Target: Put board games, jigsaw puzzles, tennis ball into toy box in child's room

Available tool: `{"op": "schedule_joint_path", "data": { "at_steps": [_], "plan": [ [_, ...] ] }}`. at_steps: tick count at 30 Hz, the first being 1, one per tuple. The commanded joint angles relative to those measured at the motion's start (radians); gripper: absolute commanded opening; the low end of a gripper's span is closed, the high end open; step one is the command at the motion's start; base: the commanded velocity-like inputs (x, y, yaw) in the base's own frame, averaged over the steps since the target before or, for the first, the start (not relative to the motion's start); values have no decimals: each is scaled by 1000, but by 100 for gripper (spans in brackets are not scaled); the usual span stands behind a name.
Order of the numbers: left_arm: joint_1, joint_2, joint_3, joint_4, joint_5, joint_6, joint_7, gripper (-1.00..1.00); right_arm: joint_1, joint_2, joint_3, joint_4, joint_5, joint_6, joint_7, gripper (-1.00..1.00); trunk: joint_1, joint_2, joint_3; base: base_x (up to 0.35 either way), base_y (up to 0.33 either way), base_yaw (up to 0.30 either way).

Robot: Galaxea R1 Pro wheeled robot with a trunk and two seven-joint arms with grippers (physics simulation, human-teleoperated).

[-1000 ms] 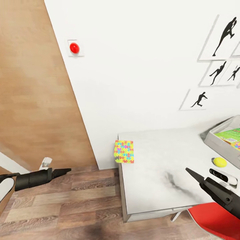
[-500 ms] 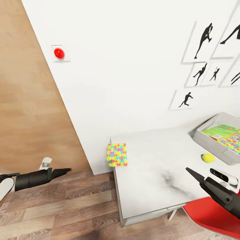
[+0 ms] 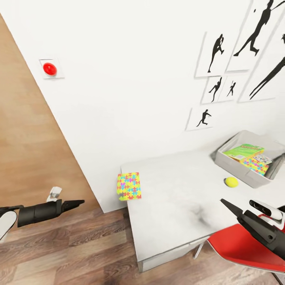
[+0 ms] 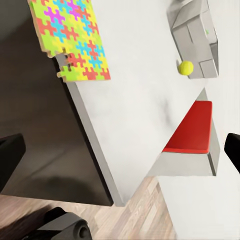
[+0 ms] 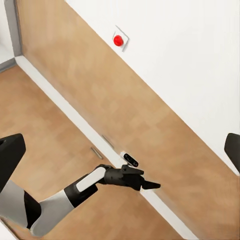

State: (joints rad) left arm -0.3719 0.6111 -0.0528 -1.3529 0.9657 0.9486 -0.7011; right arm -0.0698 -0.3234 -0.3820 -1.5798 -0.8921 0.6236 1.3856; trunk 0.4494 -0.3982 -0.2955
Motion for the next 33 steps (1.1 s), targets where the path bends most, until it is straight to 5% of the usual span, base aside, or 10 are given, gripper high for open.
{"op": "schedule_joint_path", "data": {
  "at_steps": [1,21,33],
  "plan": [
    [-1,1,-1,0,2,5,-1,100,-1,0,0,0,-3,10,1,100,1,-2,0,16,85,-197],
    [-1,1,-2,-2,1,4,-73,100,-1,0,0,-2,-4,-36,1,100,1,-2,27,22,70,-186],
    [-1,1,-2,-2,1,4,-79,100,-1,0,1,-2,-4,-44,1,100,1,-2,46,0,93,-41]
  ]
}}
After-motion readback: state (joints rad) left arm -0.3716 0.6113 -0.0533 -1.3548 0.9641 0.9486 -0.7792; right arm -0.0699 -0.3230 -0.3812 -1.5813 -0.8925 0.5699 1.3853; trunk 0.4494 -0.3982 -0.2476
